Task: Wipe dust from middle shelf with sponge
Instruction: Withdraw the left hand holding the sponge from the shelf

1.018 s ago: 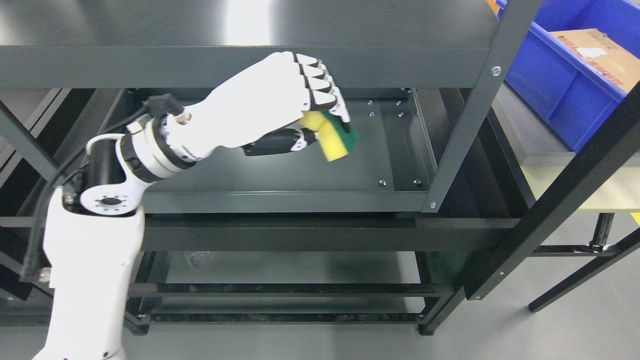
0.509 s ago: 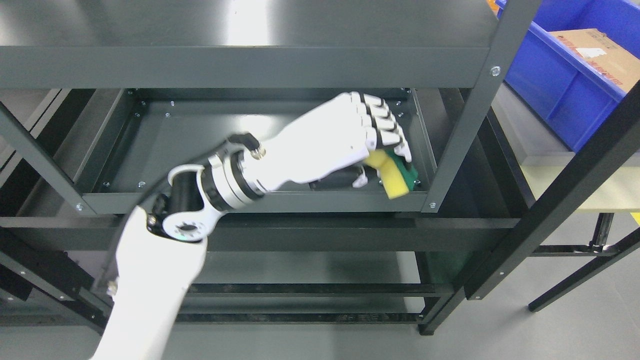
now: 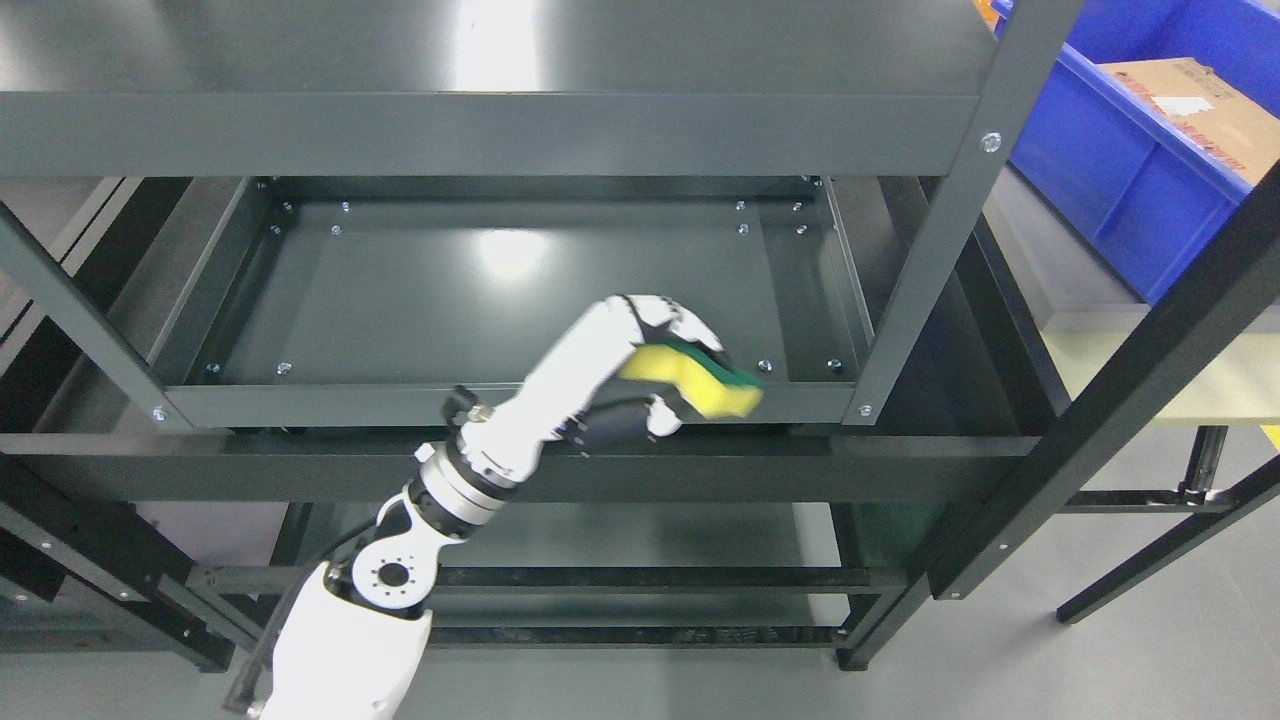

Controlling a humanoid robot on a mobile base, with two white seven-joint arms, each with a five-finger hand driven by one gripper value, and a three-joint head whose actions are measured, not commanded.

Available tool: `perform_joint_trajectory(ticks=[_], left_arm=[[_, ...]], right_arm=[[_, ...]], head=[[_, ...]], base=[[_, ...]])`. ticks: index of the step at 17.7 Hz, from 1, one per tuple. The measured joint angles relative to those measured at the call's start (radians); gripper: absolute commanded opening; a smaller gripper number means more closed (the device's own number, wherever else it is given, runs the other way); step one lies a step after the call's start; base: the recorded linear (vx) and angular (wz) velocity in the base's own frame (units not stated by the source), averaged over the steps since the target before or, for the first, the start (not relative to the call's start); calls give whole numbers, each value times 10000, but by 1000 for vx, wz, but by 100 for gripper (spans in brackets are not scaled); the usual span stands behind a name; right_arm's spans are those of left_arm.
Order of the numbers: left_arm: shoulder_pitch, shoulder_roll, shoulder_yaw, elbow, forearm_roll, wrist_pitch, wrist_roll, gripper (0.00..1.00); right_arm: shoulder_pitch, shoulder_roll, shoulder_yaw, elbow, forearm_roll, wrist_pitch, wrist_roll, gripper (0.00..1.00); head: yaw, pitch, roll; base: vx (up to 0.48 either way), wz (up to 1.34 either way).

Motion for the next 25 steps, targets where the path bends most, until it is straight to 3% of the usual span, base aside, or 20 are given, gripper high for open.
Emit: perform_joint_trajectory(ticks=[9,14,25], left_arm=[[1069,-141,2110,-399,2656,3990,874,0],[1556,-177,2848,-930,3260,4493,891,0],[1874,-219,3753,-1524,3680,4571,895,0]], right_arm=[[-1,0,-1,0,0,0,0,100],[0,0,-2,0,0,0,0,100],[0,0,-3,0,0,0,0,100]], head=[[0,0,0],[0,0,0],[0,0,0]], base=[[0,0],[0,0],[0,0]])
